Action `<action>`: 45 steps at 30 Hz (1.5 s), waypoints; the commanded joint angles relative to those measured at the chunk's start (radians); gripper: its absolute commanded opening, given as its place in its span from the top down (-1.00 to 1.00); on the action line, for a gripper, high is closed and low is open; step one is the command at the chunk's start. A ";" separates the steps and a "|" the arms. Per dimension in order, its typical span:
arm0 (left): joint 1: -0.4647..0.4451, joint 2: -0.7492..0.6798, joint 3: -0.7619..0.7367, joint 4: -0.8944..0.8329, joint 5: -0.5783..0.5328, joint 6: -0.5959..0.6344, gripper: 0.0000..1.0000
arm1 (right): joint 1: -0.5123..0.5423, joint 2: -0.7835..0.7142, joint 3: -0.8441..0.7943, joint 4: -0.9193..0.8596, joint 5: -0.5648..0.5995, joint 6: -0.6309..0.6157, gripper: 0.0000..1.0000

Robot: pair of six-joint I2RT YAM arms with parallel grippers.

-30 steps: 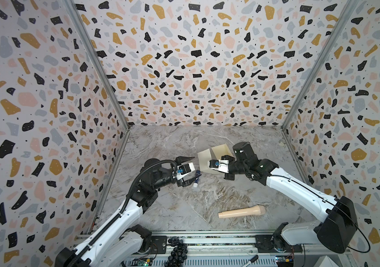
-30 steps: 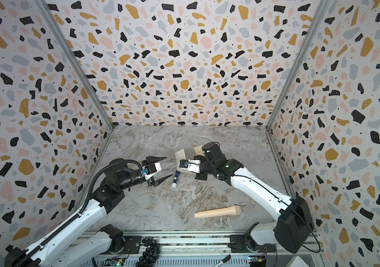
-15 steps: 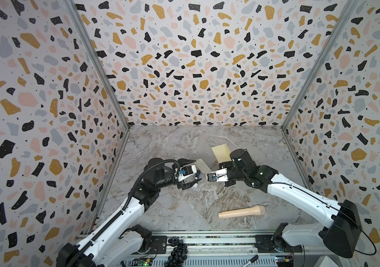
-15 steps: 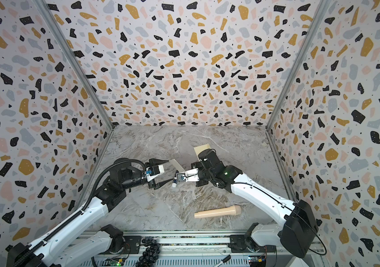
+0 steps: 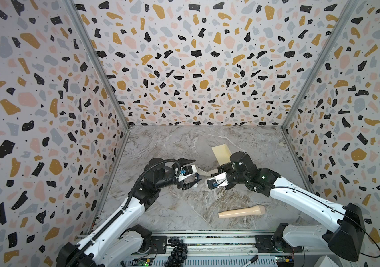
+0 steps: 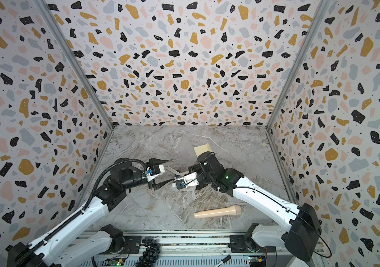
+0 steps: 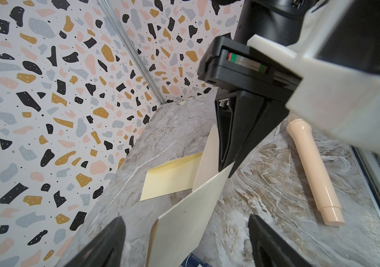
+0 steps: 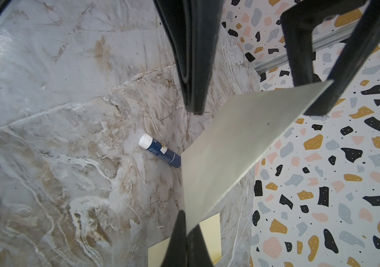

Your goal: Place the letter into the envelope and seal it

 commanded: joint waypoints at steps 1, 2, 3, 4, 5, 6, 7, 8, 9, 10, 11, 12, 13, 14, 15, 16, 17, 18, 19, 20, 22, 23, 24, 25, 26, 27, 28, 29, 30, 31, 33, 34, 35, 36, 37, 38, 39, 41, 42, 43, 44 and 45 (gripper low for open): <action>0.006 -0.012 0.024 0.024 0.001 0.011 -0.69 | 0.005 -0.040 -0.016 -0.014 -0.024 -0.013 1.00; 0.006 -0.009 0.024 0.024 0.013 0.011 -0.69 | 0.007 -0.043 -0.017 -0.012 -0.027 -0.013 1.00; 0.005 -0.006 0.025 0.024 0.027 0.008 -0.69 | 0.007 -0.046 -0.017 -0.012 -0.029 -0.013 1.00; 0.005 -0.003 0.026 0.024 0.038 0.006 -0.66 | 0.008 -0.050 -0.017 -0.008 -0.030 -0.013 1.00; 0.006 0.001 0.026 0.021 0.046 0.006 -0.60 | 0.010 -0.052 -0.018 -0.003 -0.033 -0.013 1.00; 0.006 0.005 0.028 0.017 0.053 0.006 -0.51 | 0.011 -0.056 -0.017 0.003 -0.037 -0.012 1.00; 0.006 0.010 0.030 0.014 0.059 0.007 -0.44 | 0.012 -0.057 -0.018 0.007 -0.041 -0.013 1.00; 0.006 0.014 0.033 0.008 0.064 0.007 -0.38 | 0.012 -0.060 -0.019 0.012 -0.046 -0.013 1.00; 0.006 0.018 0.036 0.003 0.068 0.008 -0.35 | 0.013 -0.062 -0.019 0.014 -0.048 -0.014 1.00; 0.006 0.020 0.038 0.002 0.068 0.007 -0.35 | 0.015 -0.062 -0.020 0.015 -0.049 -0.014 1.00; 0.006 0.021 0.039 0.002 0.068 0.006 -0.35 | 0.015 -0.062 -0.019 0.016 -0.051 -0.016 1.00; 0.006 0.023 0.038 0.001 0.068 0.008 -0.35 | 0.016 -0.062 -0.021 0.017 -0.051 -0.017 1.00; 0.006 0.023 0.039 0.002 0.070 0.008 -0.35 | 0.016 -0.062 -0.022 0.017 -0.053 -0.016 1.00; 0.006 0.023 0.037 0.001 0.075 0.007 -0.29 | 0.016 -0.063 -0.025 0.021 -0.052 -0.017 1.00; 0.006 0.025 0.037 0.001 0.082 0.008 -0.18 | 0.016 -0.065 -0.028 0.027 -0.051 -0.014 1.00; 0.006 0.024 0.036 0.000 0.087 0.009 -0.09 | 0.016 -0.068 -0.032 0.033 -0.051 -0.010 1.00; 0.005 0.026 0.037 0.001 0.091 0.008 0.03 | 0.016 -0.072 -0.036 0.043 -0.051 -0.003 1.00; 0.006 0.025 0.038 0.002 0.093 0.009 0.16 | 0.016 -0.077 -0.040 0.055 -0.054 0.010 1.00; 0.006 0.025 0.038 0.002 0.093 0.009 0.26 | 0.016 -0.077 -0.038 0.062 -0.059 0.020 1.00; 0.005 0.025 0.038 0.003 0.093 0.009 0.38 | 0.015 -0.079 -0.037 0.068 -0.067 0.030 1.00; 0.006 0.024 0.038 0.003 0.090 0.012 0.66 | 0.009 -0.082 -0.037 0.076 -0.081 0.048 1.00; 0.006 0.023 0.038 0.003 0.088 0.013 0.77 | 0.005 -0.083 -0.038 0.080 -0.090 0.058 1.00; 0.005 0.022 0.038 0.003 0.088 0.014 0.86 | 0.000 -0.083 -0.038 0.086 -0.096 0.066 1.00; 0.005 0.019 0.037 0.003 0.089 0.016 0.96 | -0.005 -0.083 -0.038 0.088 -0.103 0.073 1.00; 0.006 0.018 0.037 0.003 0.092 0.019 1.00 | -0.009 -0.085 -0.038 0.090 -0.112 0.079 1.00; 0.006 0.015 0.036 0.003 0.094 0.022 1.00 | -0.012 -0.085 -0.037 0.090 -0.118 0.085 1.00; 0.006 0.010 0.035 0.004 0.095 0.025 1.00 | -0.019 -0.085 -0.035 0.090 -0.127 0.095 1.00; 0.005 0.008 0.034 0.004 0.093 0.027 1.00 | -0.028 -0.085 -0.032 0.090 -0.140 0.107 1.00; 0.005 0.004 0.032 0.004 0.092 0.029 1.00 | -0.037 -0.085 -0.030 0.090 -0.153 0.117 1.00; 0.006 0.001 0.032 0.008 0.087 0.031 1.00 | -0.048 -0.083 -0.029 0.087 -0.164 0.127 1.00; 0.006 -0.005 0.030 0.018 0.076 0.028 1.00 | -0.061 -0.083 -0.026 0.086 -0.176 0.139 1.00; 0.006 -0.009 0.027 0.023 0.069 0.024 1.00 | -0.068 -0.083 -0.029 0.084 -0.177 0.145 1.00; 0.006 -0.012 0.026 0.029 0.063 0.019 1.00 | -0.074 -0.083 -0.030 0.086 -0.179 0.151 1.00; 0.006 -0.013 0.025 0.034 0.060 0.017 1.00 | -0.078 -0.083 -0.032 0.086 -0.181 0.155 0.97; 0.006 -0.017 0.025 0.039 0.056 0.015 1.00 | -0.084 -0.083 -0.034 0.085 -0.182 0.160 0.94; 0.006 -0.019 0.023 0.042 0.050 0.013 1.00 | -0.090 -0.082 -0.036 0.085 -0.186 0.165 0.94; 0.006 -0.022 0.022 0.044 0.044 0.012 1.00 | -0.096 -0.081 -0.037 0.085 -0.189 0.172 0.91; 0.006 -0.027 0.019 0.049 0.038 0.012 1.00 | -0.111 -0.075 -0.038 0.081 -0.200 0.190 0.78; 0.006 -0.030 0.018 0.054 0.036 0.011 1.00 | -0.115 -0.073 -0.038 0.078 -0.201 0.193 0.76; 0.006 -0.031 0.015 0.058 0.034 0.008 1.00 | -0.120 -0.071 -0.038 0.074 -0.202 0.195 0.76; 0.005 -0.032 0.013 0.060 0.031 0.007 1.00 | -0.124 -0.070 -0.038 0.071 -0.203 0.196 0.76; 0.006 -0.032 0.012 0.063 0.027 0.005 1.00 | -0.127 -0.069 -0.040 0.069 -0.203 0.196 0.76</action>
